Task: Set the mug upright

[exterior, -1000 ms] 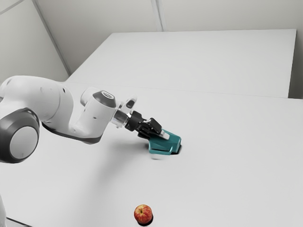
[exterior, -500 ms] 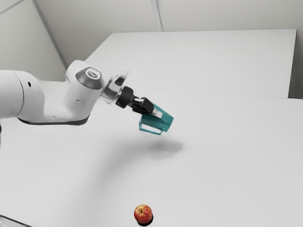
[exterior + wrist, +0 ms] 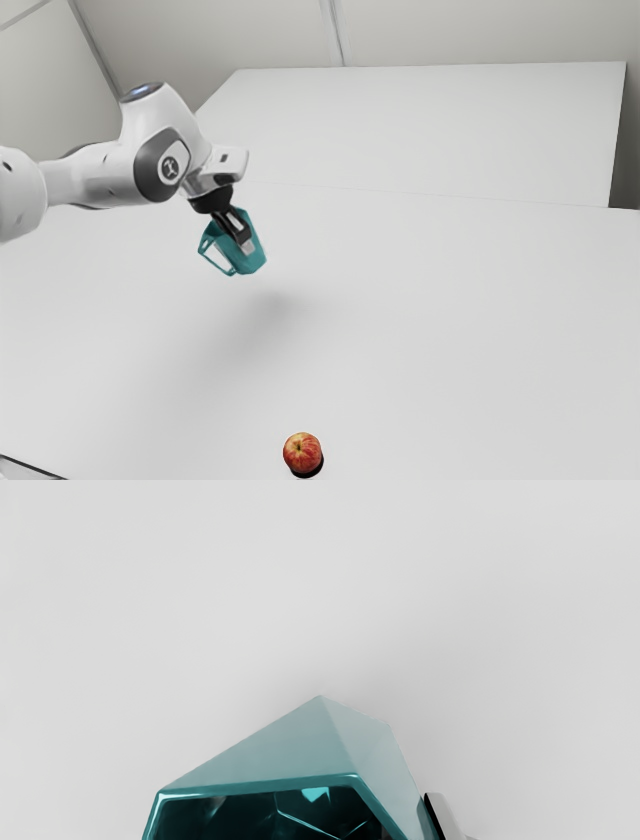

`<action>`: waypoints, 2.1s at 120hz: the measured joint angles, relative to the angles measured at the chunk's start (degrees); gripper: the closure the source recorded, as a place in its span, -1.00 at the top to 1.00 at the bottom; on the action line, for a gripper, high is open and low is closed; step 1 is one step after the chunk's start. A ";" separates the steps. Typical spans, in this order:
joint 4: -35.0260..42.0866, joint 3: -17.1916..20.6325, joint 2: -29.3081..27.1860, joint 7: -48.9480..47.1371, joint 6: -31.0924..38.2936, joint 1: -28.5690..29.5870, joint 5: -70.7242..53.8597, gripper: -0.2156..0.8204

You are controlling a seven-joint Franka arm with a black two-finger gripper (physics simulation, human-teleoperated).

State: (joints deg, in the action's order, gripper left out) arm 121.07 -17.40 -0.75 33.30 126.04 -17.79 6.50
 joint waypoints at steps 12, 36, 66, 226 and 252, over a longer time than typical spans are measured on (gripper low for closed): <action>1.84 -0.17 0.36 -2.45 1.33 1.00 -3.23 -0.92; 3.56 -0.21 1.97 -6.66 4.13 3.31 -7.16 -0.92; 2.73 -0.16 5.44 -10.55 7.06 -0.76 -9.17 -0.92; -0.28 -0.07 9.35 -17.37 7.42 -2.01 -10.32 -0.22; -3.37 0.17 8.33 -18.09 3.11 -2.18 -9.93 -0.16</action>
State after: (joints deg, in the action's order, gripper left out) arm 117.70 -17.23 7.57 15.21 129.15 -19.97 -3.44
